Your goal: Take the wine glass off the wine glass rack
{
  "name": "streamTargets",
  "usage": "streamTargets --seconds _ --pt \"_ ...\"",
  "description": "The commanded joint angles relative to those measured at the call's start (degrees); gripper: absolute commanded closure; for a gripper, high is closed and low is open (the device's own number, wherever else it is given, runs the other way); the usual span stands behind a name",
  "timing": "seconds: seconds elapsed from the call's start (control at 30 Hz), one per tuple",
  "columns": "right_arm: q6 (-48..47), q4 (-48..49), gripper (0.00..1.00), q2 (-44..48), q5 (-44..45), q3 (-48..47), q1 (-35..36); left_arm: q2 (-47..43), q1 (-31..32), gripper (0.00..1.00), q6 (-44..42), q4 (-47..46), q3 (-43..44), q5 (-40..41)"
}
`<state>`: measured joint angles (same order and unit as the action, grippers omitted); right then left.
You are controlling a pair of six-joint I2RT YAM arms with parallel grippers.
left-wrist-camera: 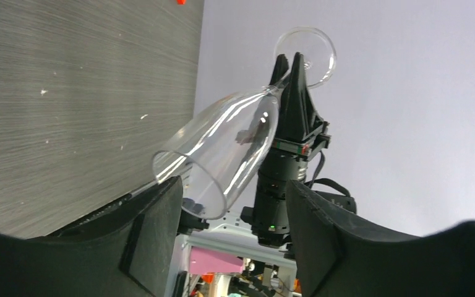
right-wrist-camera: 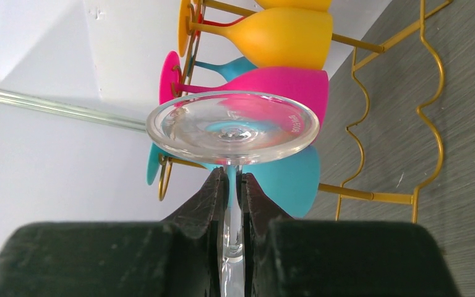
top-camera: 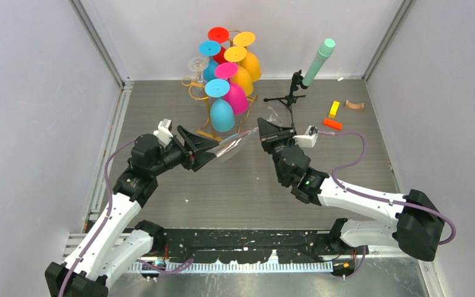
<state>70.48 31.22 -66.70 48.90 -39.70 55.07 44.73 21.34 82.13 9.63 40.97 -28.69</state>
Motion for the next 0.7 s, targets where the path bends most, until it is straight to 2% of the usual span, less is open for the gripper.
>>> streamTargets --seconds 0.0,0.27,0.43,0.67 --pt "4.40 3.66 1.00 -1.07 1.34 -0.34 0.10 -0.08 0.28 0.39 4.02 -7.47 -0.78 -0.35" --pt "7.67 3.74 1.00 -2.94 0.04 -0.33 0.15 -0.19 0.37 0.52 12.72 -17.79 -4.16 -0.91" --pt "9.13 3.52 1.00 -3.44 -1.10 -0.19 0.13 0.67 0.37 0.65 16.45 -23.63 -5.34 -0.21" --pt "10.85 1.42 1.00 -2.85 -2.16 0.16 0.13 -0.21 0.37 0.95 15.15 -23.42 -5.23 1.04"
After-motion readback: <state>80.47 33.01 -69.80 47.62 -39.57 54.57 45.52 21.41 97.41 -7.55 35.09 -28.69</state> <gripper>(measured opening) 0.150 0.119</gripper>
